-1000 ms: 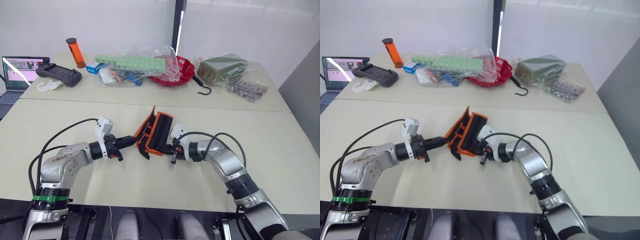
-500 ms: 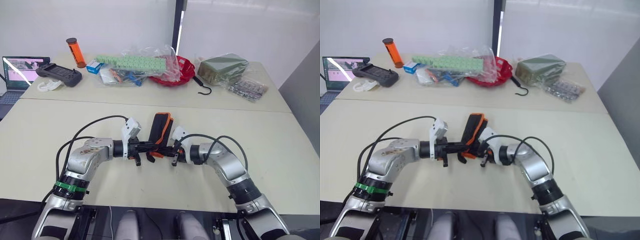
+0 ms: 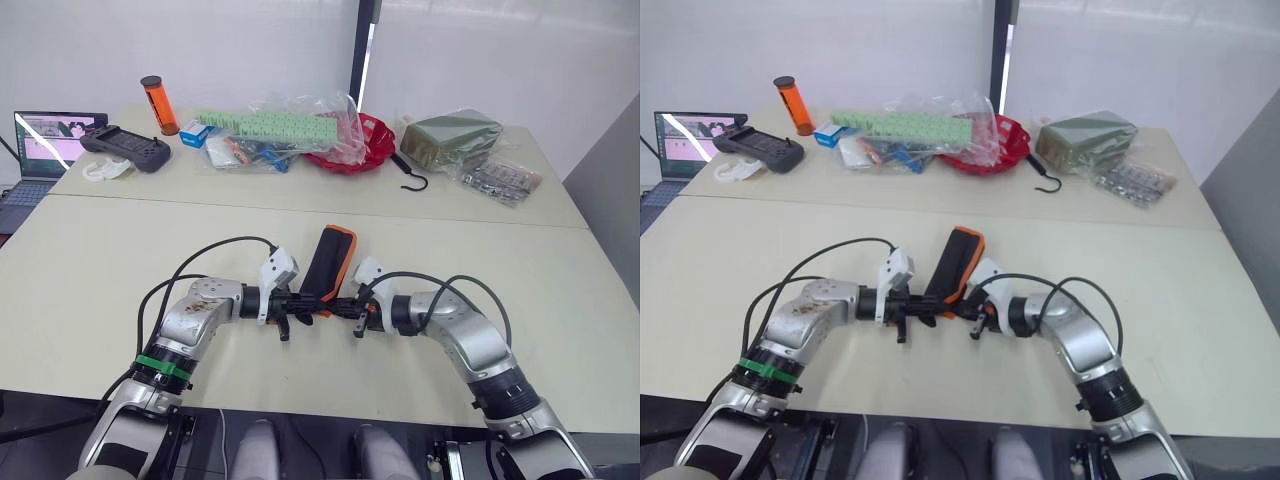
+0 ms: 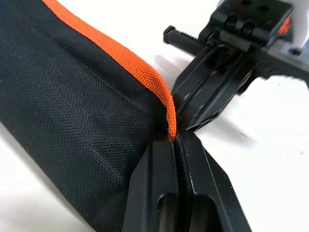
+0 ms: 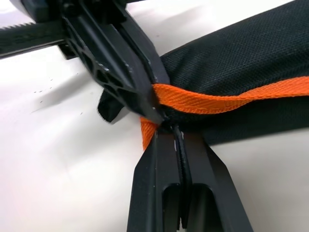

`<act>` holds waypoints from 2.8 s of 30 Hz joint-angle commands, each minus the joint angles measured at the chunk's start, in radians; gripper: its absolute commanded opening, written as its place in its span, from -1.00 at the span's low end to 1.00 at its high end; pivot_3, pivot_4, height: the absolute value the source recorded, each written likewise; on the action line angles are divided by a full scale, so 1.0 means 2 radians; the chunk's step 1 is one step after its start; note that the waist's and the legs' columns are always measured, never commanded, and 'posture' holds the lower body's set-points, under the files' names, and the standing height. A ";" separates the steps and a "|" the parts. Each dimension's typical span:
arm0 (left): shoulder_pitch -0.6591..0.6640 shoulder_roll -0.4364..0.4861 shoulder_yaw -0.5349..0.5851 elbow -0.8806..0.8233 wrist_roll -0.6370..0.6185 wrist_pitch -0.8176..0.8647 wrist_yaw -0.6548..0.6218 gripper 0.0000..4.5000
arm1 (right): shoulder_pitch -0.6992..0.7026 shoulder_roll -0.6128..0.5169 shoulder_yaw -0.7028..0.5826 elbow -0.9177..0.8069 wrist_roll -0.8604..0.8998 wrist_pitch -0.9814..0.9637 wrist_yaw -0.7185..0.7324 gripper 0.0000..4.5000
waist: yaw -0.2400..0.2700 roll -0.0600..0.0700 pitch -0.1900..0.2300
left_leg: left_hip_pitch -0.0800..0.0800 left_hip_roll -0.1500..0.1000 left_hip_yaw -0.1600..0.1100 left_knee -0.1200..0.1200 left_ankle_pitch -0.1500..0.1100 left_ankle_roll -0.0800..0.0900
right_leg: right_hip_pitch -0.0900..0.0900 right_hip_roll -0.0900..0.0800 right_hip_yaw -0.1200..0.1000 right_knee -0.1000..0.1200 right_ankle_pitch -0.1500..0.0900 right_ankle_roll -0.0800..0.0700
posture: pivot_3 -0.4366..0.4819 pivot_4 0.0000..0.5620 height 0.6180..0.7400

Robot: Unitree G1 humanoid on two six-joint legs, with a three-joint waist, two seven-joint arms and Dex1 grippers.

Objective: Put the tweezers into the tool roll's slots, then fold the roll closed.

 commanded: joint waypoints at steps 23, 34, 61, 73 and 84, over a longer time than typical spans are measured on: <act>0.010 0.051 0.000 -0.010 0.023 0.044 -0.003 -0.99 | -0.105 0.076 -0.023 0.230 -0.006 -0.145 -0.019 -1.00 | -0.013 0.000 0.000 | 0.000 0.000 0.000 -0.001 0.001 0.001 | 0.000 0.000 0.000 0.000 0.000 0.000 | -0.05 -0.47 0.95; 0.003 0.104 0.089 -0.073 -0.063 0.101 -0.037 -0.05 | -0.103 0.088 0.000 0.283 -0.048 -0.173 -0.020 -1.00 | -0.021 0.001 0.000 | 0.001 0.000 -0.001 -0.001 0.001 0.001 | 0.000 0.001 0.000 0.001 0.000 0.000 | -0.05 -0.47 0.95; -0.031 0.036 -0.028 0.051 0.090 -0.053 -0.023 -0.96 | -0.084 0.100 -0.010 0.263 -0.043 -0.166 -0.007 -1.00 | -0.015 0.001 0.000 | 0.002 -0.001 -0.001 -0.001 0.001 0.002 | 0.001 0.000 0.001 0.001 0.000 0.000 | -0.05 -0.47 0.95; 0.025 0.091 -0.036 0.006 0.117 0.009 -0.010 -0.96 | -0.184 0.126 -0.057 0.499 -0.069 -0.263 -0.122 -1.00 | -0.030 0.002 -0.003 | 0.015 0.000 -0.001 -0.003 0.001 0.002 | 0.013 0.000 0.001 0.000 -0.003 0.003 | -0.05 -0.47 0.95; 0.063 0.098 -0.008 -0.039 0.090 0.038 0.002 -0.96 | -0.258 0.133 -0.088 0.641 -0.094 -0.350 -0.184 -1.00 | -0.033 0.003 -0.007 | 0.020 -0.001 -0.001 -0.011 0.001 0.002 | 0.016 0.000 0.002 -0.002 -0.005 -0.003 | -0.05 -0.47 0.95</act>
